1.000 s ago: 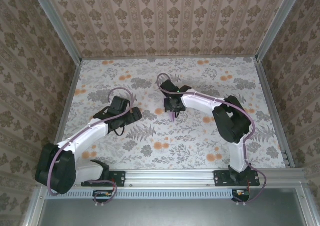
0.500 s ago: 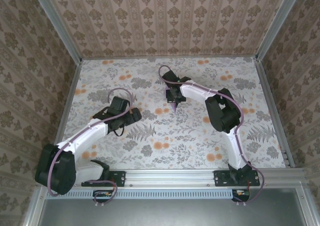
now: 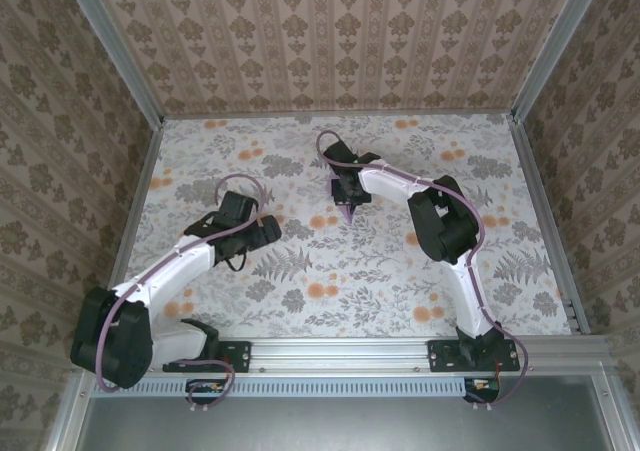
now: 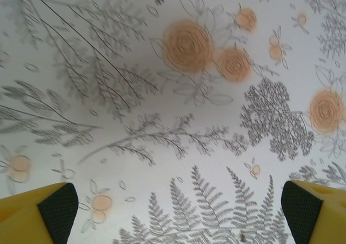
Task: Fold a paper plane with a square sheet of paper (pick it up from the middle)
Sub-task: Move the paper plane to the top-center of the table, then reset both arms
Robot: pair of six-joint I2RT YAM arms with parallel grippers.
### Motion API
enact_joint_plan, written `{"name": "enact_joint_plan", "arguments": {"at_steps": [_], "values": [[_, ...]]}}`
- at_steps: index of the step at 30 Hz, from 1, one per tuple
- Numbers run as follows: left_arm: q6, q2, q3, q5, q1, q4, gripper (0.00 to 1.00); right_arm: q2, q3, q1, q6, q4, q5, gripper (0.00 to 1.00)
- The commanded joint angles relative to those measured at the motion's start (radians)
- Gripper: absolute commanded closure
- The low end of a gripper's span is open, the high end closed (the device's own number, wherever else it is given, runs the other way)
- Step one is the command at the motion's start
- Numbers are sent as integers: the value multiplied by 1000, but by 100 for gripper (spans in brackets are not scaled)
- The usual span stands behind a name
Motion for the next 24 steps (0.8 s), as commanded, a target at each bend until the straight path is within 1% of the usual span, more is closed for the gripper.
{"name": "enact_joint_plan", "arguments": {"at_steps": [1,7,9,11,16,19,20,21,23,24], "values": [[79,-21,85,-65,36,-51,0,-81,34,0,15,-77,0,71],[183,-48,165,-178,113,-69,0,-269,20,-5,20,-88,67,54],[211,-61,169,-214,153,-53,0,-344,-19,-10,20,-74,116,43],[242,-77,156,-215,199,-16,0,-421,-79,-22,16,-42,167,36],[313,-127,63,-202,315,126,0,-654,-342,-79,-23,125,333,17],[376,-155,-29,-210,370,262,0,-796,-531,-124,-62,251,455,2],[395,-159,-62,-218,384,311,0,-838,-600,-140,-77,300,503,0],[402,-155,-93,-232,397,353,0,-886,-659,-166,-94,352,538,0],[420,-131,-141,-238,411,449,0,-942,-781,-219,-122,457,551,0],[431,-118,-158,-232,414,487,0,-960,-833,-261,-121,501,537,0]]}}
